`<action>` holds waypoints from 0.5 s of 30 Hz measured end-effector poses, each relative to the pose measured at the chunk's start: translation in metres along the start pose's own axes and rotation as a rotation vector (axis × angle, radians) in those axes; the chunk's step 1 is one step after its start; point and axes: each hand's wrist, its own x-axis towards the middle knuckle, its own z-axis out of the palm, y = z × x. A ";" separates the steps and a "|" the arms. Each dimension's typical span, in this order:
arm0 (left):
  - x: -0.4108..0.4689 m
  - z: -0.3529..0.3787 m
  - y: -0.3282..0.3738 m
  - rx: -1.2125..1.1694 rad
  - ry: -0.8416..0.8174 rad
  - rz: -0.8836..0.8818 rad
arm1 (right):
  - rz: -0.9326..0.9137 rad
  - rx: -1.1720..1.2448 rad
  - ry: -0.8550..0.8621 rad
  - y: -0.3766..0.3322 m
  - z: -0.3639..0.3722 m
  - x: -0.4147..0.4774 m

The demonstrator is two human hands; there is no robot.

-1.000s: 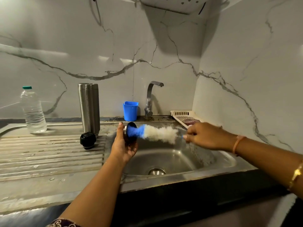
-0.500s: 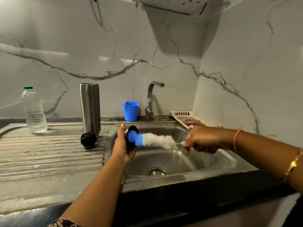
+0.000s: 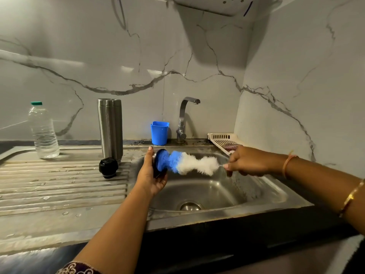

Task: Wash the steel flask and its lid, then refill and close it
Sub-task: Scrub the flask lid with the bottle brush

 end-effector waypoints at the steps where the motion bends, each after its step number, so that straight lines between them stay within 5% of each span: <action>1: 0.000 0.001 0.001 0.001 -0.021 0.015 | 0.103 0.215 -0.131 0.004 -0.003 0.000; 4: 0.005 0.001 0.000 0.042 -0.057 0.117 | 0.185 0.373 -0.242 0.014 -0.012 -0.005; 10: 0.010 -0.001 -0.005 0.295 0.058 0.312 | 0.225 0.343 -0.207 0.024 -0.020 -0.013; 15: 0.012 -0.002 -0.005 0.275 0.052 0.282 | 0.242 0.410 -0.248 0.032 -0.019 -0.016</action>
